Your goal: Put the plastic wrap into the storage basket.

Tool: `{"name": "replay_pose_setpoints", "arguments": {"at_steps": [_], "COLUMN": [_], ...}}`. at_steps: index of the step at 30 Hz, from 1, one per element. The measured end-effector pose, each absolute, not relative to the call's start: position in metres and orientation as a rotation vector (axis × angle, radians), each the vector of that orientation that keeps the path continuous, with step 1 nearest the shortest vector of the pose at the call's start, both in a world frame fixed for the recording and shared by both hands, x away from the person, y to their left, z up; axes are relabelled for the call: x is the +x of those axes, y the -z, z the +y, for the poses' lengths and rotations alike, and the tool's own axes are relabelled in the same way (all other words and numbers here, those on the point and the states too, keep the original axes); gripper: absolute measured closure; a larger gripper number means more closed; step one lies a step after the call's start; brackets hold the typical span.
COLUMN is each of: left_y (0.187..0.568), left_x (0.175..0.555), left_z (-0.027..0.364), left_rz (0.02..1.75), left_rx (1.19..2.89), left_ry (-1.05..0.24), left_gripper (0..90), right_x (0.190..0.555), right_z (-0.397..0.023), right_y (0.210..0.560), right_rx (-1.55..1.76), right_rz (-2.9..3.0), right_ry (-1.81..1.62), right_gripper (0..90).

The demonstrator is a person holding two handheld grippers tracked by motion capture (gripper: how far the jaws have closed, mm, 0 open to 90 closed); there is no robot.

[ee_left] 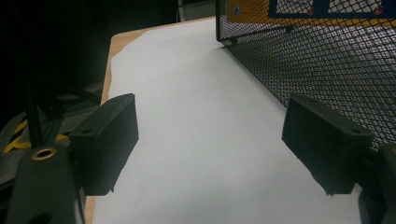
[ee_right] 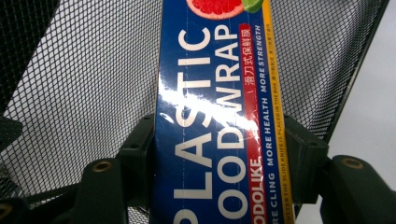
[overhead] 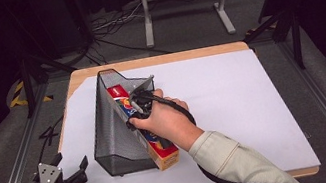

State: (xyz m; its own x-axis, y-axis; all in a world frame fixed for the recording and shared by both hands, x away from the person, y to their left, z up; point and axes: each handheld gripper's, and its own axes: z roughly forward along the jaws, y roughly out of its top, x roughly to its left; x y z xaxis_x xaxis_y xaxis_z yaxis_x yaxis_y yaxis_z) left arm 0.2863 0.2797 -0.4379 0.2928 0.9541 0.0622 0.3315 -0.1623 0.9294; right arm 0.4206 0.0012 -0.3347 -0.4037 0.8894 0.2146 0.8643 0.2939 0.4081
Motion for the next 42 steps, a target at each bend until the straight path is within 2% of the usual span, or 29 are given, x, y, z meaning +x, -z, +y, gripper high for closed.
{"name": "replay_pose_setpoints", "arguments": {"at_steps": [26, 36, 42], "left_y": [0.438, 0.438, 0.438], "left_x": [0.286, 0.288, 0.288], "left_z": [0.278, 0.276, 0.278], "left_rz": [1.18, 1.176, 1.178], "left_rx": [1.685, 1.692, 1.687], "left_ry": [-0.883, -0.877, -0.881], "left_gripper": [19.1, 19.1, 19.1], "right_x": [0.434, 0.43, 0.429], "right_z": [0.005, -0.001, -0.006], "right_y": [0.346, 0.344, 0.34], "right_rx": [1.627, 1.433, 1.385], "right_rz": [2.532, 2.522, 2.477], "right_ry": [-0.652, -0.746, -0.824], "right_gripper": [38.4, 22.9, 21.8]}}
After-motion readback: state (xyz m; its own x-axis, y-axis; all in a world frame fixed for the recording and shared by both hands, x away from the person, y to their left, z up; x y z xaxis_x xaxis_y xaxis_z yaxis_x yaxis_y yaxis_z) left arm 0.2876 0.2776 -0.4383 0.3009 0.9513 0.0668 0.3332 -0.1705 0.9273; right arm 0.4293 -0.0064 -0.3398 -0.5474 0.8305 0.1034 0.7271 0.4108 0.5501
